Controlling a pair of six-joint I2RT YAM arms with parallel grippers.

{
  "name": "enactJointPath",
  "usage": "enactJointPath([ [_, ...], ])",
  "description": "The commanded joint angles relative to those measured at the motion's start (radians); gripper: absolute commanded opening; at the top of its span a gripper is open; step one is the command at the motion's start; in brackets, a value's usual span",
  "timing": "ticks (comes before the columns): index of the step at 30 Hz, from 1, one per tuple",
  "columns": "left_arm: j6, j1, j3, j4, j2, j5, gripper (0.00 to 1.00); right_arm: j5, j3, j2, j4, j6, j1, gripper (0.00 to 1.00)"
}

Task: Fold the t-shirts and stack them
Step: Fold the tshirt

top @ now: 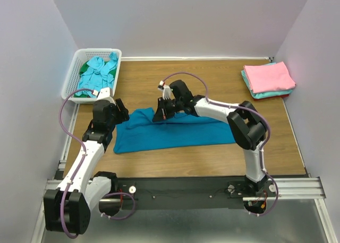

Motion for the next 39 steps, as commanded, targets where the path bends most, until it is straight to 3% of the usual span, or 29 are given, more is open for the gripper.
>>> enactJointPath([
  [1, 0.013, 0.006, -0.002, 0.015, -0.018, 0.007, 0.66, -0.041, -0.112, -0.040, -0.020, -0.057, 0.042, 0.01],
  [10, 0.010, 0.006, -0.009, 0.017, -0.047, 0.017, 0.65, -0.029, -0.310, -0.129, -0.034, -0.129, 0.091, 0.07],
  [15, 0.010, 0.007, -0.007, 0.011, -0.055, 0.021, 0.65, -0.035, -0.290, -0.163, -0.069, -0.173, 0.096, 0.08],
  [19, 0.009, 0.006, -0.010, 0.012, -0.065, 0.020, 0.65, -0.055, -0.258, -0.172, -0.210, -0.241, 0.099, 0.27],
  [26, 0.009, 0.006, -0.012, 0.015, -0.059, 0.027, 0.65, 0.010, -0.233, -0.230, -0.353, -0.328, 0.101, 0.38],
  [32, 0.010, 0.006, -0.010, 0.014, -0.055, 0.027, 0.65, 0.125, -0.114, -0.218, -0.362, -0.313, 0.101, 0.43],
  [39, 0.010, 0.006, -0.012, 0.017, -0.050, 0.026, 0.65, 0.195, 0.130, -0.034, -0.344, -0.281, 0.101, 0.41],
])
